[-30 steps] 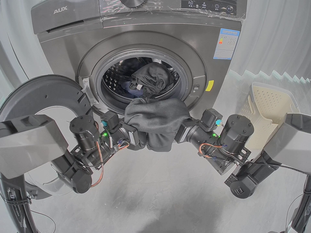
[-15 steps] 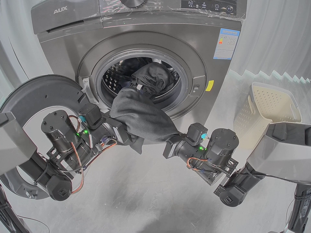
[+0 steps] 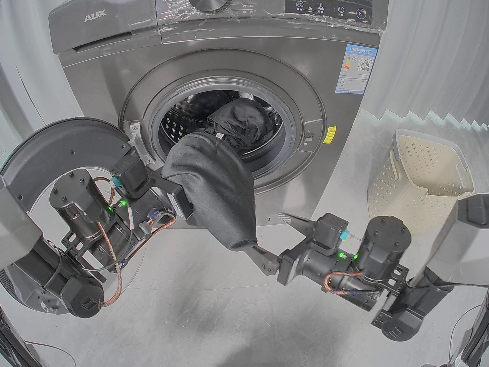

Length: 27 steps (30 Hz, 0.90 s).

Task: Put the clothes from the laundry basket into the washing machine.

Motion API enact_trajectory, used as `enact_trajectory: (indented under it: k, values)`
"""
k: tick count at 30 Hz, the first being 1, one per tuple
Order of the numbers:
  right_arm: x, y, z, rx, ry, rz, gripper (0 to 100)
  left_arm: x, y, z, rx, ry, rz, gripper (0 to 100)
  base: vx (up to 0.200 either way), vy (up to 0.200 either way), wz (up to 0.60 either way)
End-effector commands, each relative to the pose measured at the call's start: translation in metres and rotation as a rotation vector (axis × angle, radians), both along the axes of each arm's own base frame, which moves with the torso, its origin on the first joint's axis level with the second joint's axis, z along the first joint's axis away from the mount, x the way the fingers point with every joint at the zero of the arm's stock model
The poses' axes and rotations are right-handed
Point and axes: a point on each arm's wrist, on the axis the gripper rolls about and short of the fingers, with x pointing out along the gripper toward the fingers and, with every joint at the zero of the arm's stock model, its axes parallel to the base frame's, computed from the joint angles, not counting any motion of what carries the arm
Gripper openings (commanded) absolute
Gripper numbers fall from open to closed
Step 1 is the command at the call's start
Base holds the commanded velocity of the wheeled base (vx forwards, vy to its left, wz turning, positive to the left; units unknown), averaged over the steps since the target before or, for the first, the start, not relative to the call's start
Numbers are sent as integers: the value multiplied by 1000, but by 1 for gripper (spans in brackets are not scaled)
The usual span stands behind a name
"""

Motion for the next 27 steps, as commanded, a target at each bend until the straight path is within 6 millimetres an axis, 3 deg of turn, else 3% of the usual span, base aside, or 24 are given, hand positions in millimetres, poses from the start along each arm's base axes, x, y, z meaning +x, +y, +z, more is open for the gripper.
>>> enact_trajectory:
  k: [1, 10, 18, 27]
  values:
    - [-38, -23, 20, -5, -21, 68, 100, -11, 8, 5, -2, -7, 2, 0, 0, 0, 0]
    - [-32, -43, 28, 3, -44, 42, 100, -11, 15, -9, 30, 47, 24, 0, 0, 0, 0]
    - [-10, -58, 15, -33, -13, -69, 100, -4, 13, -49, 109, 176, 42, 0, 0, 0, 0]
    - [-5, -63, 21, -23, -39, -90, 100, -8, 8, -47, 105, 169, 16, 0, 0, 0, 0]
